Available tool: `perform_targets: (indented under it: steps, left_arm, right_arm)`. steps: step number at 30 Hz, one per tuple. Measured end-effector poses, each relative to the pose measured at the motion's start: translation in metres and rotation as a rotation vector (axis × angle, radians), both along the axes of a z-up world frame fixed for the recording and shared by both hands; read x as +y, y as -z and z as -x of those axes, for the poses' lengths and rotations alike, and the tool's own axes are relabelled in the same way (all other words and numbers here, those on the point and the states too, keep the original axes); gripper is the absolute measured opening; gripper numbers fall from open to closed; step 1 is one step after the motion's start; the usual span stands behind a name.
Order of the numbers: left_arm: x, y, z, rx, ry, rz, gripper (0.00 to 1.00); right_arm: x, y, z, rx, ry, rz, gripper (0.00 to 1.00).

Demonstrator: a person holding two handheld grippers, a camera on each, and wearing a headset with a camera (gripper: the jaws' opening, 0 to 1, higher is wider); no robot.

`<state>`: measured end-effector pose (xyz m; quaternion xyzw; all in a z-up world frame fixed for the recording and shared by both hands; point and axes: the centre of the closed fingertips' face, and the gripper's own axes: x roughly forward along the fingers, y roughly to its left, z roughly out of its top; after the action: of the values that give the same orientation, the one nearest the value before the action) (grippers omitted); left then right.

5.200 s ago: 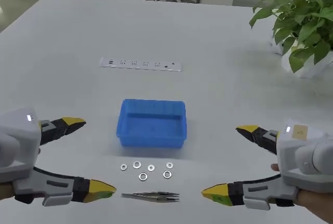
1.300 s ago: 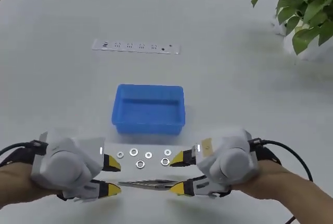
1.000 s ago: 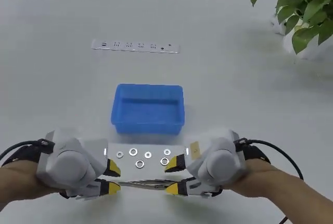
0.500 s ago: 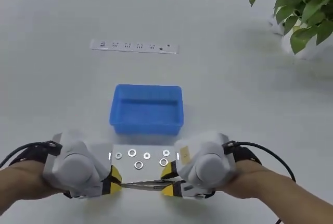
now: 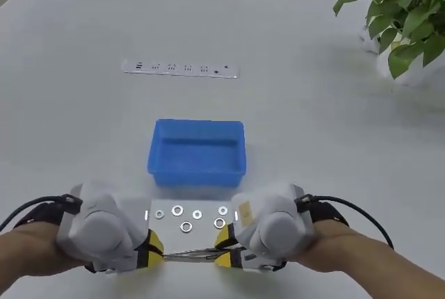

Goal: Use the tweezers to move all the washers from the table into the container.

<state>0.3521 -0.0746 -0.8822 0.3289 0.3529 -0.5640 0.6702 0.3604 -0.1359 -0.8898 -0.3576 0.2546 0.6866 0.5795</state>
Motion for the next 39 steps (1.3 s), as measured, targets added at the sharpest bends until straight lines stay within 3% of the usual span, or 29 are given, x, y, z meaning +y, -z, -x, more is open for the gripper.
perform_targets:
  steps: [21,39]
  left_arm:
    - [-0.007,-0.036,0.001,-0.035,0.019,0.006,0.05]
    - [-0.022,-0.076,-0.007,-0.08,0.002,0.097,0.05]
  right_arm:
    - [0.006,-0.002,0.003,-0.012,-0.022,0.011,0.13]
    - [0.012,-0.013,-0.004,-0.017,0.029,-0.028,0.11]
